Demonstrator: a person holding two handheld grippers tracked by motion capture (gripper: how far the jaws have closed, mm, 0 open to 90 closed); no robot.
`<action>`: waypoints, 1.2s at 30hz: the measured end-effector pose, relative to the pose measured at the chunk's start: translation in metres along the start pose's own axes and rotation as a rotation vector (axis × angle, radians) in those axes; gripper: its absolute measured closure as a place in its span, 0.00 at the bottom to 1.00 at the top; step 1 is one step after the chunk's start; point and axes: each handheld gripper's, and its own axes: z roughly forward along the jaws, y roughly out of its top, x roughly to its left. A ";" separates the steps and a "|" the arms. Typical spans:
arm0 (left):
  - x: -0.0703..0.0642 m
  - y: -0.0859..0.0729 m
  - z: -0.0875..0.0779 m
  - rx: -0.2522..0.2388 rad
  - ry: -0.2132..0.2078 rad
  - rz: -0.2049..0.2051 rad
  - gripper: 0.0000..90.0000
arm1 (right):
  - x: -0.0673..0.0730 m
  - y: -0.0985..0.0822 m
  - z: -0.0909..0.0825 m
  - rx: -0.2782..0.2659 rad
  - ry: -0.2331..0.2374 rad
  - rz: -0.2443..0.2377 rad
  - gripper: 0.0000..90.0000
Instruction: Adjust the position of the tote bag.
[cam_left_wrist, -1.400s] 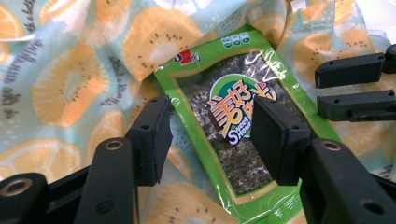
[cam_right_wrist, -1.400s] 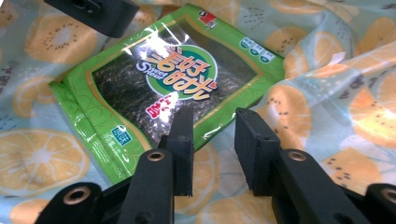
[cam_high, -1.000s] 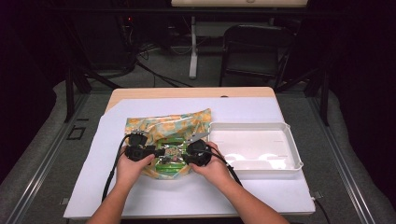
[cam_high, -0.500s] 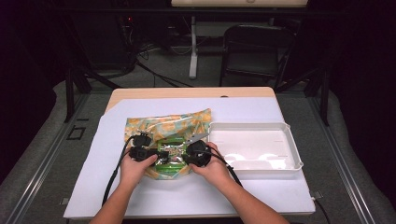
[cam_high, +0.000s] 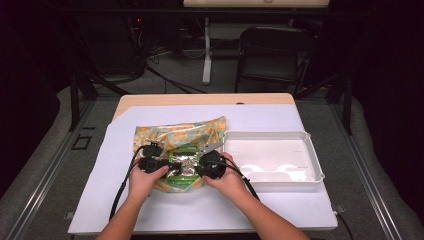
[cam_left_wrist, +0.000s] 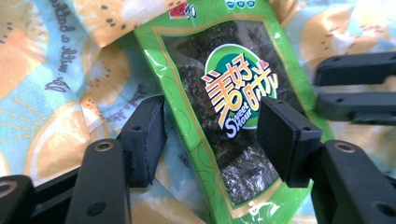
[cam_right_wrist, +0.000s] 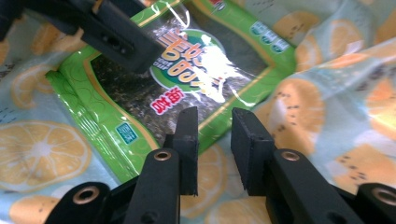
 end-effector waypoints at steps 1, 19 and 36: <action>-0.001 0.000 -0.001 -0.002 -0.001 0.002 0.48 | 0.000 0.000 0.001 0.000 0.003 -0.002 0.80; -0.004 0.002 -0.011 -0.039 -0.022 -0.002 0.50 | -0.001 -0.002 0.001 -0.001 0.012 0.016 0.82; -0.002 0.003 -0.012 -0.049 -0.031 -0.024 0.50 | -0.004 -0.004 0.002 -0.015 0.028 0.020 0.83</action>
